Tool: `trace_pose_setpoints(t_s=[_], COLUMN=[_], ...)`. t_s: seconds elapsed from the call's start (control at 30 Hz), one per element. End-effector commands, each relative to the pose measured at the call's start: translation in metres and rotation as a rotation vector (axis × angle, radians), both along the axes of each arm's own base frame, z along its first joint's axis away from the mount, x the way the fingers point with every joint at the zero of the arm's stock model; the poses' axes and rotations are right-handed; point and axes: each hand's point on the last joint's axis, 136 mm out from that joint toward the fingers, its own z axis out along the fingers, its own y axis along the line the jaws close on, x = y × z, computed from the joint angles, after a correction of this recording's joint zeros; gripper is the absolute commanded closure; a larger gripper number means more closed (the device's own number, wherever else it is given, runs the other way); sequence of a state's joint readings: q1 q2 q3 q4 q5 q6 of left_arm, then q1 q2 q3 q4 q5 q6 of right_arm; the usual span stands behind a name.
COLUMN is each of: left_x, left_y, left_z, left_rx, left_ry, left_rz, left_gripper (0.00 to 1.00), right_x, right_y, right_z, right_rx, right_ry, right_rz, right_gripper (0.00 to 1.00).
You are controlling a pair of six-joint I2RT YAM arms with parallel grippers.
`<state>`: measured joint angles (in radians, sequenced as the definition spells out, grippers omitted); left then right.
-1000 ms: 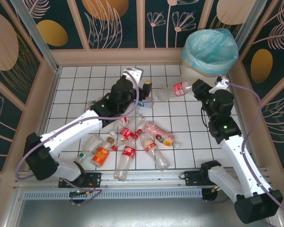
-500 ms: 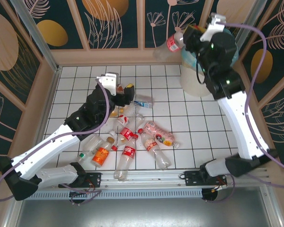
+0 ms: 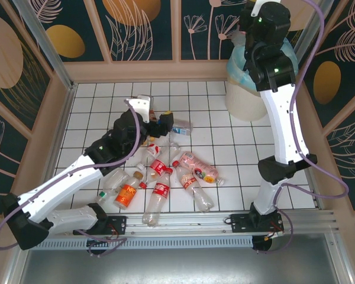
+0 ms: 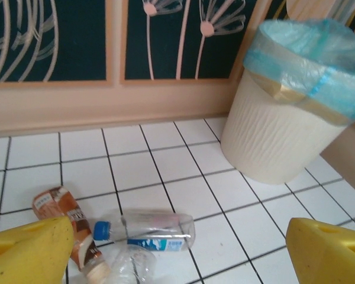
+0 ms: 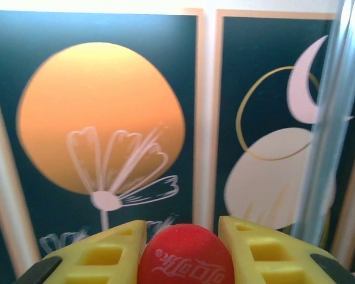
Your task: Put the plastic bottles in the bin
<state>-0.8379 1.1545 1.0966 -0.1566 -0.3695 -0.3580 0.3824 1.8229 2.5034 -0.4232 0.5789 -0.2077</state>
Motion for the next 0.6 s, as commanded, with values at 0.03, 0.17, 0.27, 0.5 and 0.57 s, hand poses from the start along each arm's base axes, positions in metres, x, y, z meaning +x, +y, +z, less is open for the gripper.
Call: trace_pose_setpoints(t_s=[0.03, 0.17, 0.27, 0.5, 0.57], left_x=[0.001, 0.003, 0.005, 0.008, 0.008], left_y=[-0.022, -0.036, -0.045, -0.053, -0.053], left_z=[-0.004, -0.013, -0.018, -0.026, -0.030], left_rx=[-0.012, -0.008, -0.012, -0.006, -0.002], left_ry=[0.055, 0.094, 0.116, 0.136, 0.144], left_rz=[-0.075, -0.114, -0.139, -0.152, -0.150], left_gripper=[0.09, 0.10, 0.10, 0.11, 0.11], right_x=[0.012, 0.031, 0.051, 0.095, 0.105], right_y=[-0.035, -0.058, -0.063, -0.056, -0.053], right_z=[0.004, -0.019, -0.051, -0.142, -0.168], right_rx=[-0.036, 0.009, 0.041, 0.091, 0.092], right_ry=[-0.019, 0.033, 0.113, 0.346, 0.408], right_rz=[-0.130, -0.140, -0.123, -0.048, -0.019], right_gripper=[1.00, 1.00, 1.00, 1.00, 1.00])
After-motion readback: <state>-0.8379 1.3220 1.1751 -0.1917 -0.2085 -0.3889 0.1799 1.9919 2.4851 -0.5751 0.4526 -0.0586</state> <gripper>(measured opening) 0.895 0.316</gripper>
